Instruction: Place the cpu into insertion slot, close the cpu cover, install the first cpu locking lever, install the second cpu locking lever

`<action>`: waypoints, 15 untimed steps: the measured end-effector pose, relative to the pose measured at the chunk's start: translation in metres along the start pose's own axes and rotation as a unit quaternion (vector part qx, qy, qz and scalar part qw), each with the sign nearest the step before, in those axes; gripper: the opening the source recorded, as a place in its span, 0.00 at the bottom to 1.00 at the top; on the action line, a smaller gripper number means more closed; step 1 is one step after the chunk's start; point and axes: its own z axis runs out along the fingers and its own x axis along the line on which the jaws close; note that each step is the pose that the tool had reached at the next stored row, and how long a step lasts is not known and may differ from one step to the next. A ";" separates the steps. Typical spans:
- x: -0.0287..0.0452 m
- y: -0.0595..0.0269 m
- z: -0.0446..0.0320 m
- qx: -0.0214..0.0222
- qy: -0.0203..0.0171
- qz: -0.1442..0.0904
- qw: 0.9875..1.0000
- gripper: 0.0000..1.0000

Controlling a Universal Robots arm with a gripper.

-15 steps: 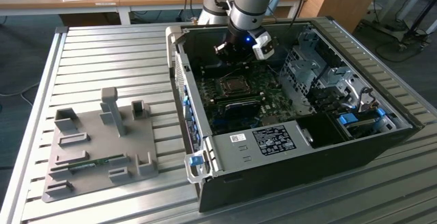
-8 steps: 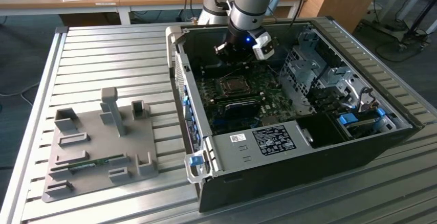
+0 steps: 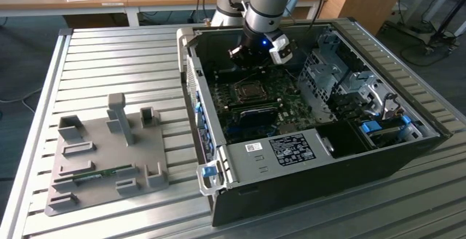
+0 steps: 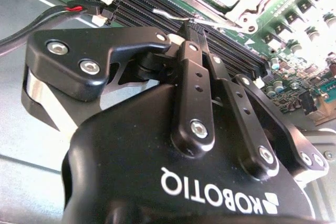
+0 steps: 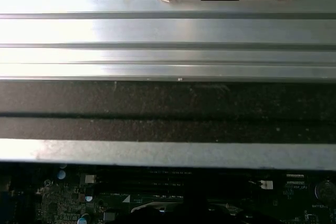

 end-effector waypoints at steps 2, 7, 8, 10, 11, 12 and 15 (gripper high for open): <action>0.0000 0.0000 0.0003 0.000 0.000 0.000 1.000 0.11; 0.0000 -0.0001 0.0007 0.001 0.000 0.000 1.000 0.11; -0.0001 -0.0001 0.0007 0.001 0.000 0.000 1.000 0.11; -0.0006 -0.0001 0.0007 0.001 0.000 0.000 1.000 0.11; -0.0010 -0.0001 0.0007 0.001 0.000 0.000 1.000 0.11; -0.0013 -0.0001 0.0007 0.001 0.000 0.000 1.000 0.11; -0.0021 -0.0001 0.0007 0.001 0.000 0.000 1.000 0.11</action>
